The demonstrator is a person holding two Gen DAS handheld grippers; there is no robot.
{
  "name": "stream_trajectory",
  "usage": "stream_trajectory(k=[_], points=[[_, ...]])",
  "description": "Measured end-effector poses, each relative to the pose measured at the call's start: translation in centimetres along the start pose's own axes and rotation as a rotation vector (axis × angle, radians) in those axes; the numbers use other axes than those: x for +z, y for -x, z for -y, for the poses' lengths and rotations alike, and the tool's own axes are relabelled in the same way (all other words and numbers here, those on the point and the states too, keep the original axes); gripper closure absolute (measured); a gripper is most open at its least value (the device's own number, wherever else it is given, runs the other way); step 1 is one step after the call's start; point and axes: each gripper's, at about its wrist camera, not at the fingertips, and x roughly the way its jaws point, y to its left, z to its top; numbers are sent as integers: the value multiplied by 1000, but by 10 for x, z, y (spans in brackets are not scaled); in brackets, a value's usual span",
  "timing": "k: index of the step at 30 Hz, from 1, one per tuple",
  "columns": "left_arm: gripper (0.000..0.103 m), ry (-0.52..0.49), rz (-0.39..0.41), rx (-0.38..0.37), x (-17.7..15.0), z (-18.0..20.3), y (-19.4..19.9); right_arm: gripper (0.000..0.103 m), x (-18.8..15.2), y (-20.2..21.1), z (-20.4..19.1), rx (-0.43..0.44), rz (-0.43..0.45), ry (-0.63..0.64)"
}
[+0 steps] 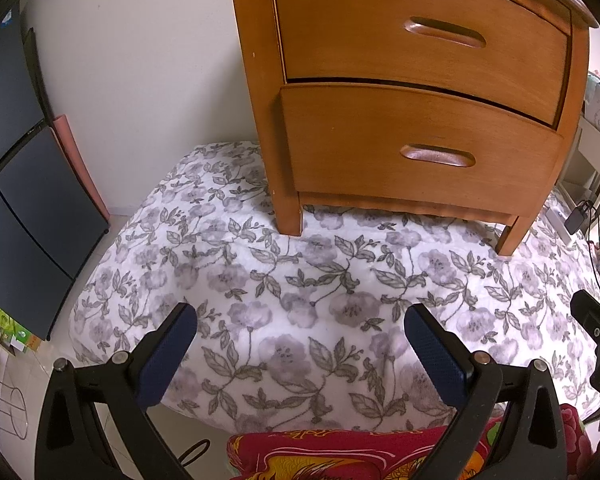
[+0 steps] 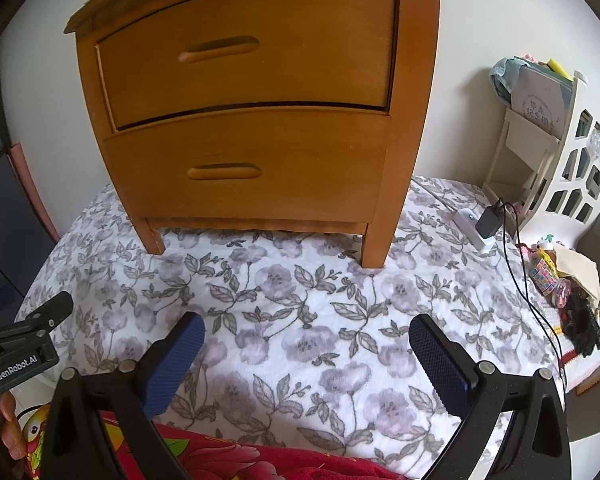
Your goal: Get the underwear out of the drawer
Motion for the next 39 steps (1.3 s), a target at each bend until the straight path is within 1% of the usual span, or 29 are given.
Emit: stream_trajectory(k=[30,34,37,39], points=[[0,5,7,2,-2,1,1,0,-3,0,-1,-3,1,-1],[0,29,28,-21,-1,0,6,0,-5,4,4,32,16,-17],[0,32,24,-43,3,1,5,0,-1,5,5,59,8,-10],[0,28,37,-50,6,2,6,0,7,5,2,61,13,10]])
